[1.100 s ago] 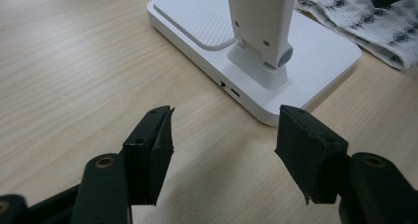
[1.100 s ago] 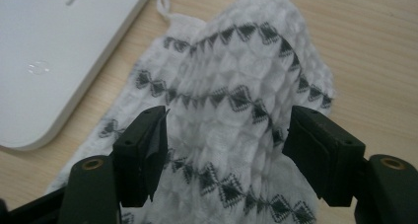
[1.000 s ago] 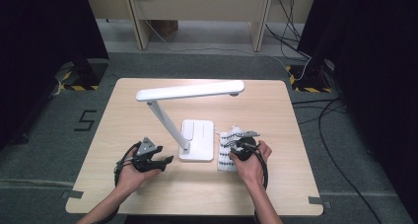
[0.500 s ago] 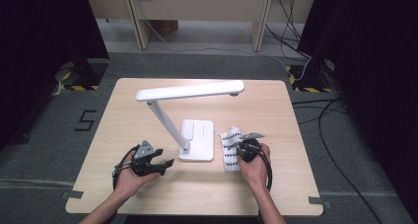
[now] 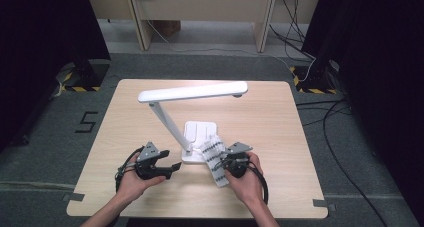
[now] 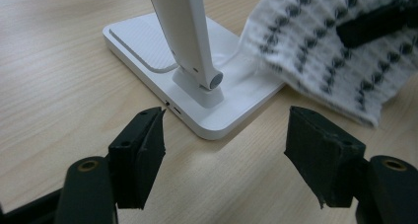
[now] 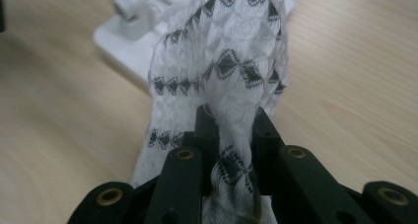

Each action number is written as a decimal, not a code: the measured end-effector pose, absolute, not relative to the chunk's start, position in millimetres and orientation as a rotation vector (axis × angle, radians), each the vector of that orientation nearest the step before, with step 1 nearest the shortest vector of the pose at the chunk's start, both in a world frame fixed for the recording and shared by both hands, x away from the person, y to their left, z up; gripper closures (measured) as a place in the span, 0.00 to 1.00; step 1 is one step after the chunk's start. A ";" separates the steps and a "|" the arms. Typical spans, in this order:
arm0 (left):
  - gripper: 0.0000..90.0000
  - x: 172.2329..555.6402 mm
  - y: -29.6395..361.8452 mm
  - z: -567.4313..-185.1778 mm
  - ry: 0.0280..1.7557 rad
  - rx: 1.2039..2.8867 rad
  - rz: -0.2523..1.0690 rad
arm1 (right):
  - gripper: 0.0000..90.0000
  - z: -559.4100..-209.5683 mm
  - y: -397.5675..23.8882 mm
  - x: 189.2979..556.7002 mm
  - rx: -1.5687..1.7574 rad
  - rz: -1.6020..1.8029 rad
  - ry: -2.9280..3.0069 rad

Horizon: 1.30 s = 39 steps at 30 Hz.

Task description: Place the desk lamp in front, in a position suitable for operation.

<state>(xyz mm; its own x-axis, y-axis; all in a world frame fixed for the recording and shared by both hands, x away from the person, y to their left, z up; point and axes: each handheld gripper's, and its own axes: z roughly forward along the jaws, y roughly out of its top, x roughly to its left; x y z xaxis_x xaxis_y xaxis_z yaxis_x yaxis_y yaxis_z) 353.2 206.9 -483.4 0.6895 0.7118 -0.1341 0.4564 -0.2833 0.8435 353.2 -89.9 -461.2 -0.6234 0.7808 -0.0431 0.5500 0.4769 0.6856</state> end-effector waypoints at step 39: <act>0.24 352.9 200.9 -490.4 0.811 1.974 0.232 | 0.88 -483.2 -9.6 326.6 0.791 0.960 2.615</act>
